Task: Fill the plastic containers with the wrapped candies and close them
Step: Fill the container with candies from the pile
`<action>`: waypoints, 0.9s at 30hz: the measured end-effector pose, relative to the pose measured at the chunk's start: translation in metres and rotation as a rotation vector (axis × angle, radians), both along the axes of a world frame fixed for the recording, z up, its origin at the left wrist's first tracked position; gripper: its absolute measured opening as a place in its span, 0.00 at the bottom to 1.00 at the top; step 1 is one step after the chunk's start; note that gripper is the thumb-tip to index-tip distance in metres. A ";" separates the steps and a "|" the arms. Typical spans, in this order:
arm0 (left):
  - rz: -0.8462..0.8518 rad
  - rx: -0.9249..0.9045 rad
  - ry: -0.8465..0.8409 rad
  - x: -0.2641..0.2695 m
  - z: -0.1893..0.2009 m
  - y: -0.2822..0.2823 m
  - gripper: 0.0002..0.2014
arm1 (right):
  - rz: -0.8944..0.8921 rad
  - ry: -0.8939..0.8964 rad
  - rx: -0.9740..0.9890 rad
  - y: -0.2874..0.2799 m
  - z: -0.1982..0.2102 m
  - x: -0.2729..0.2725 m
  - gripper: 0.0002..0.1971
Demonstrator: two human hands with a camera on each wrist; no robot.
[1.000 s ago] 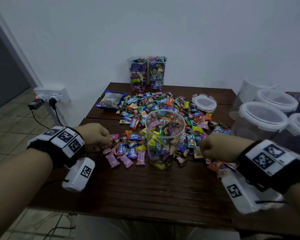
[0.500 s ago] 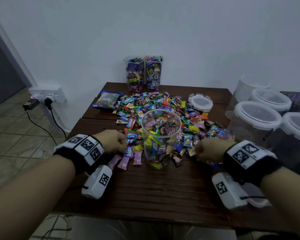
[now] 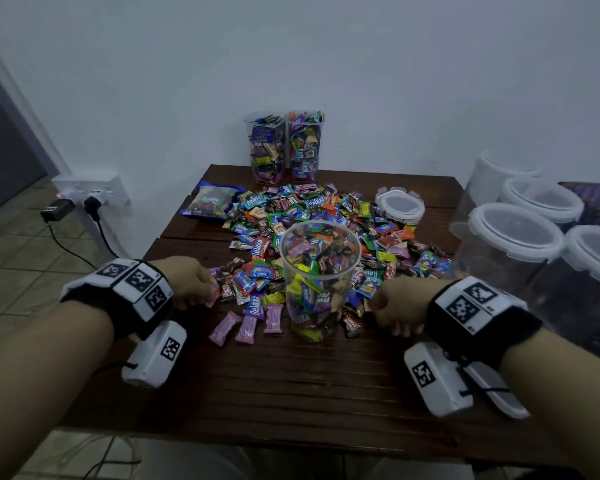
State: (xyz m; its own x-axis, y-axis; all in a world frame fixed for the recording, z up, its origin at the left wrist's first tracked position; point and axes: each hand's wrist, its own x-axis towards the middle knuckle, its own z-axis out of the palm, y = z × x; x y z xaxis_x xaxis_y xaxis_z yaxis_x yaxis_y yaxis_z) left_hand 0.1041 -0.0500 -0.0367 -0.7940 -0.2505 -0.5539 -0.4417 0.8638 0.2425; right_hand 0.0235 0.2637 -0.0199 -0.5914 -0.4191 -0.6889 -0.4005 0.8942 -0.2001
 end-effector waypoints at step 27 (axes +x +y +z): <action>-0.331 -0.167 0.170 -0.051 -0.012 0.060 0.30 | 0.229 0.481 -0.014 -0.034 -0.014 -0.023 0.22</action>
